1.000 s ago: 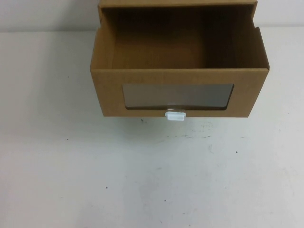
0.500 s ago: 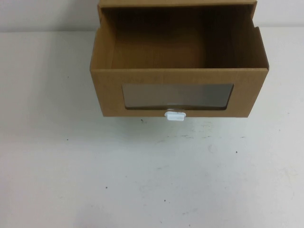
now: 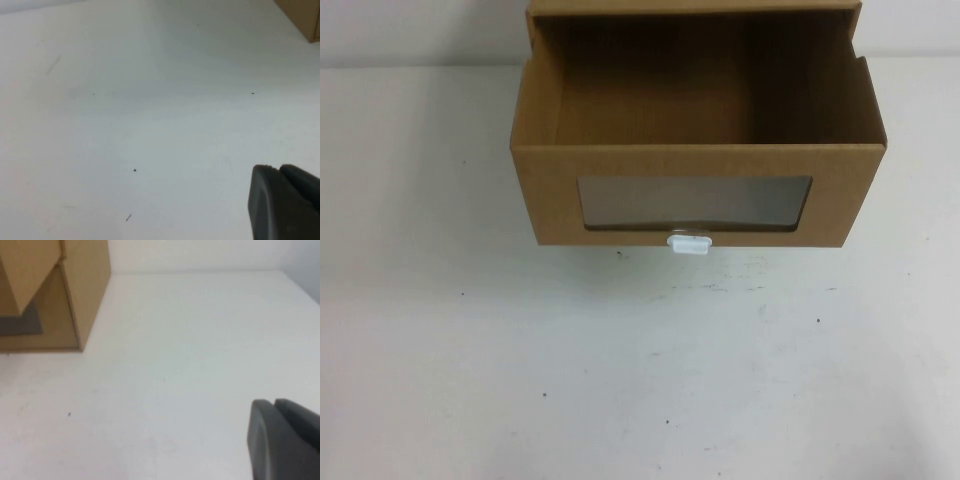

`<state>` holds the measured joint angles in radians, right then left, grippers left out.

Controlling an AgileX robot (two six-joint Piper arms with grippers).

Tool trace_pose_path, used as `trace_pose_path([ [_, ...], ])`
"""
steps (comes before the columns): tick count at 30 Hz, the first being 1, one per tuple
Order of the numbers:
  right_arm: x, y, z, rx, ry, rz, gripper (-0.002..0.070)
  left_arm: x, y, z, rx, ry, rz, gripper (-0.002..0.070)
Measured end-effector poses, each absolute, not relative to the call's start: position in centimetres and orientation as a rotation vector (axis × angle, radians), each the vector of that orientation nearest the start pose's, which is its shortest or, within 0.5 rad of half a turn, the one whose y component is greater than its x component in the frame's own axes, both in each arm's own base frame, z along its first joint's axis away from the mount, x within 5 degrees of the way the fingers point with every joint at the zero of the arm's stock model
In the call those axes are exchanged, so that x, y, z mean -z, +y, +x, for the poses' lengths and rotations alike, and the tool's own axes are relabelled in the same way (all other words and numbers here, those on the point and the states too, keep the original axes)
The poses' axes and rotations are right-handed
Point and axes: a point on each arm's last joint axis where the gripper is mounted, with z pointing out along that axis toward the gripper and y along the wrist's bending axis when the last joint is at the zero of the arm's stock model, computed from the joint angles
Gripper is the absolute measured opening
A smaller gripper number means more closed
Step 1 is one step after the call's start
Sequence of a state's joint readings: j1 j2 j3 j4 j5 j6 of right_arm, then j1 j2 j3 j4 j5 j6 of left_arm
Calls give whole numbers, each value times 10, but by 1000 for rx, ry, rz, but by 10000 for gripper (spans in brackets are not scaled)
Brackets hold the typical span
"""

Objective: Open the shoe box
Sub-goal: 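Pull the top drawer of the cardboard box fully open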

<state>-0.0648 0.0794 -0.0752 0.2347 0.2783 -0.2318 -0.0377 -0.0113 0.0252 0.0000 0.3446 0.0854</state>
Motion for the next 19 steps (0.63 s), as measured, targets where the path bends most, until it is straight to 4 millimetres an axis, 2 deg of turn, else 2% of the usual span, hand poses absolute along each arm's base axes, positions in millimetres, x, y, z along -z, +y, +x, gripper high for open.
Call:
trace_pose_path([
  [3, -186, 3, 57, -44, 1802, 15, -19, -174, -2, 53, -33, 1839, 113, -4],
  [5, -178, 5, 56, -77, 1822, -12, -19, -174, -2, 53, -33, 1838, 113, -4],
  [12, -172, 12, 52, -168, 1856, -153, -19, -174, -2, 53, -33, 1837, 113, -4],
  [19, -172, 13, 52, -192, 1856, -152, -19, -174, -2, 53, -33, 1837, 113, -4],
])
